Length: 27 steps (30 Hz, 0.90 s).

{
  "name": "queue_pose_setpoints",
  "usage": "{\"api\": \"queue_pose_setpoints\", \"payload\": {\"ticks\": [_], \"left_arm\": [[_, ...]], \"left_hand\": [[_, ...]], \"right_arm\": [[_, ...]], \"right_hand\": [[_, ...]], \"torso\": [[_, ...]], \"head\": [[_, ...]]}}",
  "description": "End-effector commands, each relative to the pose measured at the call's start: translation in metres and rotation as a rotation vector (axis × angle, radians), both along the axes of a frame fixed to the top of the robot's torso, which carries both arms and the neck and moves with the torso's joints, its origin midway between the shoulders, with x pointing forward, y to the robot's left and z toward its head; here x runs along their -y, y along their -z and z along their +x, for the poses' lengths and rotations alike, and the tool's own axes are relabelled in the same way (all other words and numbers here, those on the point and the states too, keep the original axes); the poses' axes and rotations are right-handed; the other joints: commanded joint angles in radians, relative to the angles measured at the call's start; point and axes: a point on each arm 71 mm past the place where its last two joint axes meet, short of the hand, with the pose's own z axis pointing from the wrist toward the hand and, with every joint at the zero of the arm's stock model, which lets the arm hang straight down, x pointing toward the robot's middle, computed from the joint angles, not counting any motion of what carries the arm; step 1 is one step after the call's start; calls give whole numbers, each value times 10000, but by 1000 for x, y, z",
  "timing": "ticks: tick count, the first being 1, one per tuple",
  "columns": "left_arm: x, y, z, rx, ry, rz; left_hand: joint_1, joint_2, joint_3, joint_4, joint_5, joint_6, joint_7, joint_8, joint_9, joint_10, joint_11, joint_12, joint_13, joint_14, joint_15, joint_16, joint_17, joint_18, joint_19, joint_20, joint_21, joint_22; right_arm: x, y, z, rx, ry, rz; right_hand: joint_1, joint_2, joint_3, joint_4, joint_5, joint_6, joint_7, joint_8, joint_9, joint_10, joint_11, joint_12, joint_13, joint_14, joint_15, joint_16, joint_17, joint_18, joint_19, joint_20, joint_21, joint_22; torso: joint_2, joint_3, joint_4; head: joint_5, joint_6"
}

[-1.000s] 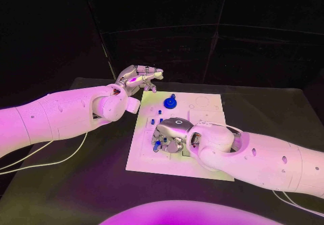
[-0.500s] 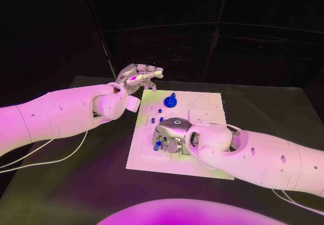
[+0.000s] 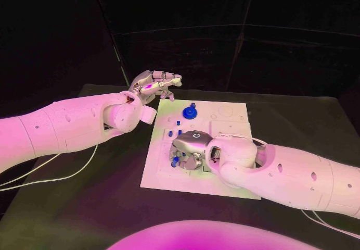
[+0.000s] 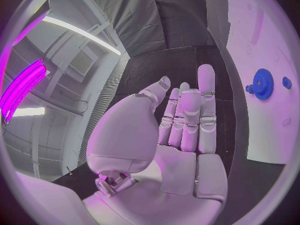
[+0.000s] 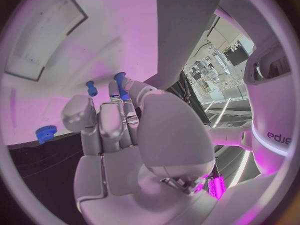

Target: Assemble the parts on the task board

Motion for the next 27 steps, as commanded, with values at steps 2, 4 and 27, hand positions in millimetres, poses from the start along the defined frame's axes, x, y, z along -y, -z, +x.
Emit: {"api": "queue_pose_setpoints", "payload": {"ticks": [2, 4, 27], "left_arm": [[2, -2, 0, 55, 125, -52], [2, -2, 0, 53, 128, -52], [0, -1, 0, 24, 122, -40]], "left_hand": [[81, 32, -69, -7, -44, -79, -9, 47, -3, -62, -14, 61, 13, -89, -2, -13, -10, 135, 31, 43, -61, -14], [81, 32, -69, -7, -44, -79, -9, 47, -3, -62, -14, 61, 13, -89, -2, -13, -10, 135, 31, 43, -61, -14], [81, 32, -69, -7, -44, -79, -9, 47, -3, -62, -14, 61, 13, -89, -2, -13, -10, 135, 31, 43, -61, -14]], "right_arm": [[-2, 0, 0, 29, -36, -2], [-3, 0, -1, 27, -48, 22], [2, -7, -3, 315, 122, 1139]], "right_hand": [[-414, -274, -278, 81, 45, -690, 71, -124, -96, -504, 147, -244, -35, 112, 163, -120, -174, 35, -181, 103, -141, -199], [-532, -348, -395, 116, 5, -923, 73, -117, -90, -626, 170, -270, -25, 90, 185, -145, -218, 53, -218, 140, -174, -248], [-673, -395, -849, 106, 91, -1317, 70, -63, -46, -1039, 212, -186, -4, -160, 234, -506, -824, 177, -581, 207, -564, -858]], "torso": [[1, 1, 3], [1, 4, 4], [-5, 11, -9]], "head": [[-7, 9], [-7, 10], [8, 12]]}}
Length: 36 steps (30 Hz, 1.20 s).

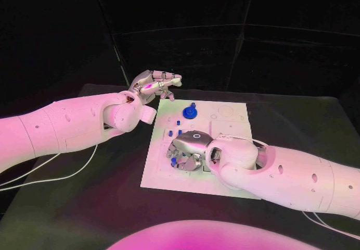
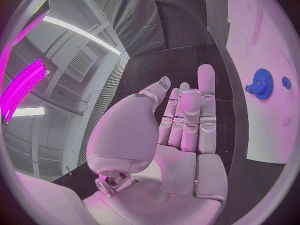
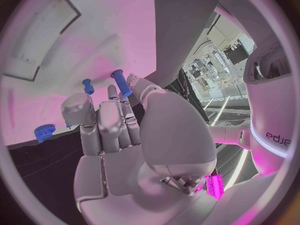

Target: Assemble the parts on the task board

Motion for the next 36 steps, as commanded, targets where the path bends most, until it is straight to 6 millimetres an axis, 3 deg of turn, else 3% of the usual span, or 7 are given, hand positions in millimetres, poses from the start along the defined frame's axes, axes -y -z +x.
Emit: {"api": "queue_pose_setpoints", "payload": {"ticks": [1, 6, 10, 17, 26, 30, 36], "left_arm": [[1, -2, 0, 49, 117, -48], [-1, -1, 0, 37, 94, -36], [-4, -1, 0, 30, 49, -17], [-7, -1, -1, 18, -15, 8], [-7, -2, -3, 112, -57, -22], [-9, -3, -4, 136, -109, -13], [-11, -3, -4, 197, -184, -10]], "left_hand": [[81, 33, -69, -7, -44, -79, -9, 47, -3, -62, -14, 61, 13, -89, -2, -13, -11, 135, 31, 43, -61, -16], [81, 33, -69, -7, -44, -79, -9, 47, -3, -62, -14, 61, 13, -89, -2, -13, -11, 135, 31, 43, -61, -16], [89, 34, -102, -8, -44, -94, -4, 57, -2, -82, -9, 82, 16, -106, 4, -19, -50, 134, 34, 47, -75, -25], [88, 30, -112, -8, -45, -99, -2, 58, -3, -88, -7, 85, 16, -109, 5, -20, -55, 134, 35, 48, -78, -27], [86, 28, -122, -6, -45, -101, 0, 60, -2, -92, -5, 90, 17, -102, 6, -7, -31, 133, 35, 48, -81, -29], [86, 28, -122, -6, -45, -101, 0, 60, -2, -92, -5, 90, 17, -102, 6, -6, -29, 133, 35, 49, -81, -30], [86, 28, -122, -6, -45, -101, 0, 60, -2, -92, -5, 90, 17, -102, 6, -6, -29, 133, 35, 49, -81, -30]], "right_arm": [[4, -8, 0, 259, 166, 993], [23, -16, -1, 28, 586, 2287], [50, -27, 0, -448, 1208, 3381], [117, -48, 22, -1438, 3405, 4494], [182, -40, 31, -2370, 5953, 3418], [195, -31, 25, -2458, 6681, 2324], [205, -18, 10, -2725, 7549, 1106]], "right_hand": [[-131, -45, -248, -16, 63, -157, 43, 29, 14, -457, 66, 10, -18, -415, 130, -719, -1065, 289, -630, 49, -715, -1060], [-209, -192, -1416, 68, 654, -848, 147, 25, 8, -1472, 199, 206, 21, -1702, 291, -2215, -3421, 698, -2177, 209, -2484, -3418], [49, 75, -2683, 364, 784, -990, 133, 59, 36, -1770, 183, 927, 111, -1867, 287, -2148, -3778, 767, -2318, 222, -2856, -3827], [262, 553, -2913, 498, 883, -71, 155, 428, 176, -624, 80, 1940, 279, -1448, 199, -1547, -3163, 766, -2024, 157, -2836, -3802], [-235, 689, -3278, 1217, 2071, 720, -502, 935, 231, 1590, -717, 4003, 1783, 234, -501, 734, 633, 115, 355, -560, -87, -11], [-788, 622, -3992, 1902, 2739, 697, -610, 1295, 288, 1400, -790, 5519, 3436, 445, -561, 1301, 1619, -133, 788, -584, 681, 1161], [-911, 679, -4695, 2284, 2368, 445, -621, 1723, 353, 2279, -795, 9266, 8086, 632, -560, 2076, 3064, -295, 1089, -582, 1328, 2165]], "torso": [[-8, 7, -7], [-14, 2, -16], [-23, -10, -12], [-34, -7, -35], [-52, -11, -160], [-51, -15, -181], [-82, -46, -226]], "head": [[1, 25], [-15, 41], [-83, 53], [-307, 174], [-782, 224], [-1019, 240], [-1159, 223]]}}
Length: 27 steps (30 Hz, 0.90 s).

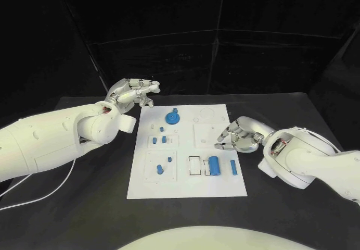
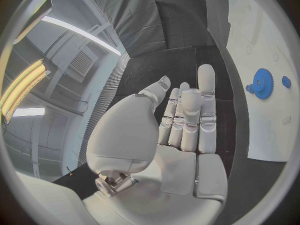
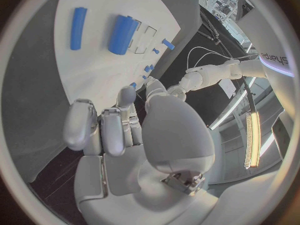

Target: Assemble the parts on the task board

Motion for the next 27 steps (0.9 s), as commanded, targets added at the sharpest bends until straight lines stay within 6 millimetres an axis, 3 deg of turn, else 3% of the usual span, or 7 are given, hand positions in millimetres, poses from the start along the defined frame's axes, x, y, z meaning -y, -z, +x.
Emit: {"api": "queue_pose_setpoints", "payload": {"ticks": [1, 6, 9, 16, 27], "left_arm": [[1, -3, 0, 221, -17, -58], [1, -3, -1, 230, 0, -70], [1, -3, -1, 226, 4, -70], [0, -2, -1, 204, 20, -68], [1, -2, -1, 149, 82, -68]], "left_hand": [[86, 28, -52, 8, -45, -101, 0, 60, -2, -92, -5, 44, 10, -65, -30, -6, 10, 135, 35, 49, -42, -15], [86, 28, -52, 8, -45, -101, 0, 60, -2, -92, -5, 44, 10, -65, -30, -6, 10, 135, 35, 49, -42, -15], [86, 28, -52, 8, -45, -101, 0, 60, -2, -92, -5, 44, 10, -65, -30, -6, 10, 135, 35, 49, -42, -15], [93, 40, -62, 9, -45, -96, -4, 72, 1, -89, -8, 60, 14, -65, -30, -2, 4, 135, 40, 49, -47, -18], [93, 40, -62, 9, -45, -96, -4, 72, 1, -89, -8, 60, 14, -65, -30, -2, 4, 135, 40, 49, -47, -18]], "right_arm": [[4, 12, -9, -853, 672, -1262], [0, 24, -19, -1054, 615, -1721], [-1, 28, -22, -1037, 578, -1935], [-4, 32, -24, -936, 481, -2197], [-19, 41, -25, -922, 189, -2241]], "right_hand": [[-207, 41, -343, 37, -225, -142, 10, 202, 32, 325, 0, 1313, 1671, 608, -8, 273, 526, -145, 93, 1, 180, 270], [-424, 173, -823, 43, -413, -321, 6, 535, 82, 848, 29, 2833, 3693, 714, 14, 675, 1344, -211, 202, 29, 440, 677], [-494, 209, -986, 57, -455, -355, 14, 686, 115, 1040, 19, 3288, 4324, 763, 25, 832, 1686, -244, 259, 43, 555, 868], [-654, 285, -1196, 67, -479, -341, -21, 945, 209, 1130, -1, 3560, 4757, 790, 17, 938, 1918, -265, 287, 44, 643, 1007], [-719, 288, -1323, 51, -691, -352, -46, 1104, 285, 1164, -21, 3654, 4956, 814, 5, 1010, 2091, -295, 333, 34, 740, 1173]], "torso": [[-21, -26, -50], [-8, -2, -34], [-15, -12, -23], [-9, -15, -15], [-8, -32, -19]], "head": [[-60, -19], [-134, -12], [-135, -25], [-142, -25], [-227, -22]]}}
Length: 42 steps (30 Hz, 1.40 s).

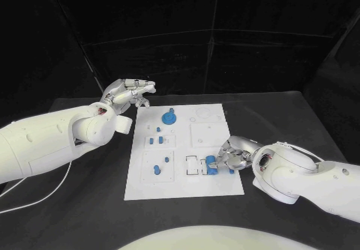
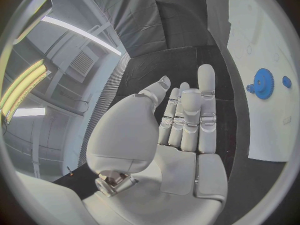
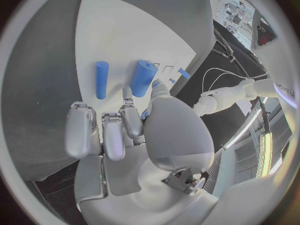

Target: Assemble the parts on the task board

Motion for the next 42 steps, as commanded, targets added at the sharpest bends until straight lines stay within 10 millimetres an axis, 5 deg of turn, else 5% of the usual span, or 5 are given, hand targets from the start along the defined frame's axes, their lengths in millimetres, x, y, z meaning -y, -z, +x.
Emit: {"api": "queue_pose_setpoints", "payload": {"ticks": [1, 14, 19, 32, 42], "left_arm": [[1, -2, 0, 113, 101, -67], [1, -1, 0, 52, 134, -56], [1, -1, -1, 28, 139, -49], [0, -1, -2, -60, 212, -51], [1, 0, -3, -212, 373, -60]], "left_hand": [[93, 41, -62, 9, -45, -96, -4, 34, 1, -89, -8, 61, 15, -65, -30, -2, 3, 135, 40, 49, -47, -9], [93, 41, -62, 9, -45, -96, -4, 34, 1, -89, -8, 61, 15, -65, -30, -2, 3, 135, 40, 49, -47, -9], [84, 43, -88, 19, -45, -101, -2, 42, 1, -98, -6, 76, 18, -75, -28, -8, -27, 135, 44, 51, -54, -15], [87, 43, -97, 18, -45, -109, -1, 42, 0, -108, -4, 79, 17, -82, -27, -13, -44, 135, 44, 52, -59, -17], [122, 59, -104, 3, -45, -135, 4, 43, -2, -141, -1, 86, 15, -101, -26, -22, -80, 135, 43, 53, -71, -25]], "right_arm": [[-3, 2, 1, 120, -139, -267], [-8, 11, 4, 49, -410, -856], [-8, 12, 7, 158, -453, -1037], [-9, 7, 2, 297, 315, 361], [-7, -2, -3, 582, 1271, 2095]], "right_hand": [[-24, -7, -78, 5, -74, -44, -51, 35, 18, 86, -3, 71, 63, 818, 3, 51, 1349, -143, 70, -22, 63, 36], [245, 152, -59, -48, -56, -136, -39, 124, 63, 160, 8, 221, 321, 848, 13, 131, 1541, -175, 112, -15, 161, 205], [542, 236, -84, -101, 332, -172, -34, 213, 106, 145, 13, 218, 391, 849, 21, 143, 1574, -181, 110, -5, 194, 257], [1334, 462, -69, -204, 3139, -3, -102, 412, 205, 228, -68, 249, 655, 883, -43, 216, 1771, -208, 150, -58, 306, 441], [1396, 504, -44, -96, 3659, 164, -159, 439, 236, 418, -118, 471, 951, 896, -81, 243, 1842, -235, 206, -90, 382, 582]], "torso": [[5, -15, 2], [9, -10, 19], [2, -10, 16], [-4, -5, -37], [0, -9, -7]], "head": [[-33, -9], [-9, -36], [6, -62], [17, -32], [0, -20]]}}
